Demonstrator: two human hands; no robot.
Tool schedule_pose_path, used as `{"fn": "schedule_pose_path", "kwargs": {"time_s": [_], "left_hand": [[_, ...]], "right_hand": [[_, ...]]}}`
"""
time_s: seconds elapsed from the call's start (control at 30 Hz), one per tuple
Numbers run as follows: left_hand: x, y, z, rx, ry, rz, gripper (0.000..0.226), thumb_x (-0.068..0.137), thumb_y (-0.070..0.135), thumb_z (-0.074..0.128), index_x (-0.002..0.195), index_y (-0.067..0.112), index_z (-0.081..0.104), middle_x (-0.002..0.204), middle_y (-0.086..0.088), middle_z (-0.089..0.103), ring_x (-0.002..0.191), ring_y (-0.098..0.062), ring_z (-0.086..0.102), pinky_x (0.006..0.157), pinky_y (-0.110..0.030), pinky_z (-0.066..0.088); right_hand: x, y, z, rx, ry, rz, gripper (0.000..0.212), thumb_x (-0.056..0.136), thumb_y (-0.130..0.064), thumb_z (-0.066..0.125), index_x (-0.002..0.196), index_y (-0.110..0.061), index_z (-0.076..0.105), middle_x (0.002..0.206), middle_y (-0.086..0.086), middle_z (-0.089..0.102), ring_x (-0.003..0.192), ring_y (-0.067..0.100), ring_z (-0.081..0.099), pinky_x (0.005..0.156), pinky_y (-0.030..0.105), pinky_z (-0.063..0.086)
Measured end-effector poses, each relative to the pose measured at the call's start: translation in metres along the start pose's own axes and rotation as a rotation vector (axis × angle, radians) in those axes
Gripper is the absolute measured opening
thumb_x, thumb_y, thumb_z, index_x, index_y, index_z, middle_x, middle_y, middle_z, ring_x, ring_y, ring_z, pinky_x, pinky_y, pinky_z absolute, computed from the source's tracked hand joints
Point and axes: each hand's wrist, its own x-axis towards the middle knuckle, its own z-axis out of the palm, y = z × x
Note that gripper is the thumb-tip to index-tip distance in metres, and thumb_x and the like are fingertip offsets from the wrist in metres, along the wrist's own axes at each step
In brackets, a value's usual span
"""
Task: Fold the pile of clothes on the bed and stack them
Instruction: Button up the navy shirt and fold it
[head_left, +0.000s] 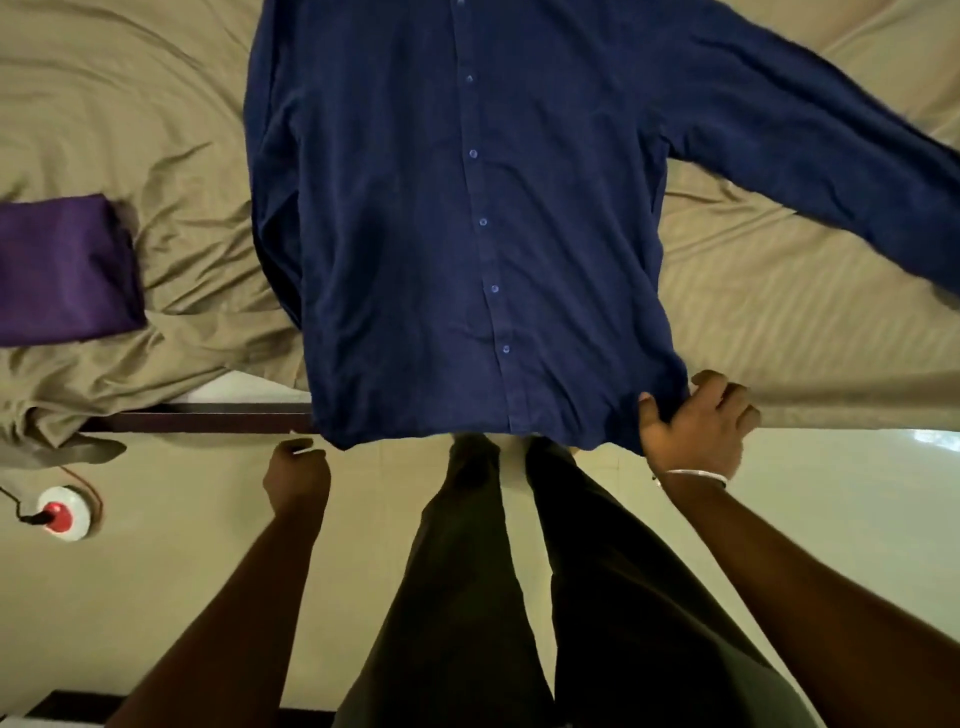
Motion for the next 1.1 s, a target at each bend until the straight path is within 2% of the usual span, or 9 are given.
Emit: {"fn": "schedule_pose_path", "kwargs": {"time_s": [0.23,0.37,0.53,0.63,0.73,0.83,0.9,1.0,1.1], "left_hand": [[0.027,0.077,0.005,0.053,0.130,0.352,0.027,0.097,0.015,0.048,0.118,0.002,0.060,0.119,-0.019,0.063,0.110,-0.038,0.057,0.091,-0.041,0.044],[0.083,0.128,0.017,0.015,0.010,0.329,0.043,0.098,0.041,0.054,0.088,-0.001,0.058,0.091,-0.026,0.062,0.085,-0.036,0.060,0.073,-0.043,0.043],[0.119,0.171,0.026,-0.062,-0.065,0.210,0.085,0.079,0.045,0.077,0.140,0.004,0.035,0.138,-0.021,0.051,0.123,-0.039,0.053,0.100,-0.052,0.047],[0.121,0.177,0.031,-0.024,-0.131,0.341,0.056,0.082,0.038,0.072,0.127,0.009,0.055,0.125,-0.015,0.064,0.114,-0.036,0.061,0.097,-0.049,0.050],[0.116,0.175,0.029,-0.309,-0.060,0.303,0.028,0.096,0.018,0.057,0.119,0.002,0.060,0.114,-0.014,0.066,0.108,-0.032,0.061,0.094,-0.041,0.048],[0.108,0.165,0.009,-0.458,0.066,0.286,0.020,0.102,0.018,0.047,0.118,0.007,0.050,0.109,-0.008,0.057,0.102,-0.025,0.057,0.088,-0.034,0.044],[0.107,0.158,-0.012,-0.443,0.098,0.325,0.023,0.102,0.018,0.047,0.122,0.007,0.049,0.110,-0.008,0.058,0.101,-0.022,0.057,0.088,-0.031,0.045],[0.110,0.154,-0.051,-0.325,0.094,0.432,0.026,0.093,0.019,0.065,0.116,0.009,0.058,0.105,-0.007,0.064,0.098,-0.022,0.062,0.087,-0.031,0.050],[0.126,0.155,-0.087,0.006,0.114,0.577,0.046,0.078,0.008,0.076,0.120,0.008,0.057,0.110,-0.011,0.062,0.102,-0.029,0.060,0.090,-0.037,0.049]], "right_hand": [[-0.014,-0.084,0.033,0.021,-0.084,-0.439,0.041,0.082,-0.043,0.052,0.114,-0.018,0.057,0.133,0.014,0.050,0.117,0.038,0.050,0.088,0.050,0.043],[-0.007,-0.155,0.051,0.049,-0.225,-0.647,0.056,0.092,-0.049,0.053,0.141,-0.024,0.044,0.158,0.008,0.027,0.142,0.027,0.032,0.105,0.055,0.034],[0.001,-0.208,0.076,-0.048,-0.467,-0.498,0.073,0.096,-0.059,0.041,0.156,-0.035,0.008,0.163,0.001,-0.017,0.151,0.025,-0.003,0.115,0.063,0.010],[0.001,-0.210,0.085,-0.094,-0.500,-0.445,0.078,0.092,-0.055,0.051,0.155,-0.031,0.012,0.163,0.000,-0.018,0.151,0.025,-0.005,0.117,0.064,0.010],[-0.005,-0.217,0.087,-0.056,-0.360,-0.426,0.071,0.090,-0.051,0.054,0.151,-0.026,0.027,0.164,0.005,-0.003,0.150,0.027,0.011,0.114,0.065,0.014],[-0.017,-0.237,0.086,0.104,-0.118,-0.743,0.056,0.091,-0.040,0.052,0.142,-0.017,0.045,0.158,0.008,0.028,0.141,0.026,0.035,0.109,0.063,0.030],[-0.025,-0.261,0.089,0.215,-0.127,-1.013,0.049,0.094,-0.033,0.050,0.140,-0.015,0.050,0.153,0.008,0.040,0.134,0.027,0.045,0.105,0.058,0.038],[-0.039,-0.303,0.093,0.181,-0.225,-1.111,0.055,0.096,-0.037,0.052,0.148,-0.023,0.041,0.159,0.010,0.027,0.137,0.032,0.041,0.104,0.055,0.040],[-0.041,-0.334,0.099,-0.060,-0.388,-0.935,0.073,0.093,-0.052,0.051,0.152,-0.048,0.009,0.164,0.005,-0.012,0.148,0.040,0.010,0.108,0.067,0.026]]}}
